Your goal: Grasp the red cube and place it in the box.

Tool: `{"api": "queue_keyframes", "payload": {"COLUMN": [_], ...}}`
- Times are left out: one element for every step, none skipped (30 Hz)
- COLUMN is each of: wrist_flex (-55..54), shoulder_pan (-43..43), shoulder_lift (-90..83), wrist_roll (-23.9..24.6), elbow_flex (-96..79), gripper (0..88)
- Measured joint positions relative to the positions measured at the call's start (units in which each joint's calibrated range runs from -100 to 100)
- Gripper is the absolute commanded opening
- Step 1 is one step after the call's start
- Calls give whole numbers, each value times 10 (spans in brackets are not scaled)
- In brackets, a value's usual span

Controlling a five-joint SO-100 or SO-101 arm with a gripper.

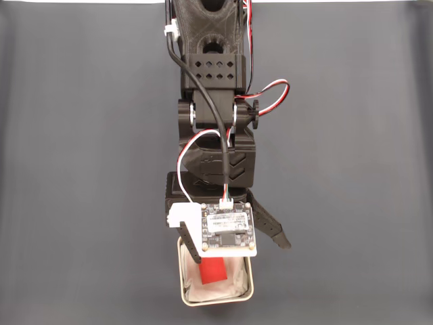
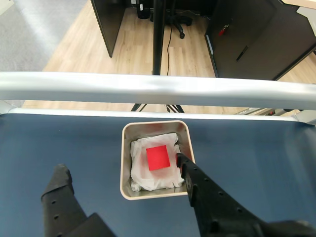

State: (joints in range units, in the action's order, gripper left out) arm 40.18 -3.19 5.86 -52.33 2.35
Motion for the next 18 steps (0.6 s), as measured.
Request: {"api": "queue_keyframes", "payload": {"wrist_flex": [-1,-2,-2,-2,-3,-3,-3,-4,-4,-4,-4,-4,-5,-7,-10,-11,-13,-14], "shoulder_pan": [0,0,0,0,0,0,0,0,0,0,0,0,0,0,0,0,0,0], "shoulder_lift": [0,0,0,0,0,0,0,0,0,0,0,0,0,0,0,-1,-2,-3], "wrist_roll": [0,0,0,0,0,0,0,0,0,0,0,0,0,4,7,10,12,15], "elbow_flex": [0,0,0,0,0,0,0,0,0,0,0,0,0,0,0,0,0,0], "gripper": [475,475,475,475,475,475,475,475,475,475,473,470,445,410,366,300,234,171]}}
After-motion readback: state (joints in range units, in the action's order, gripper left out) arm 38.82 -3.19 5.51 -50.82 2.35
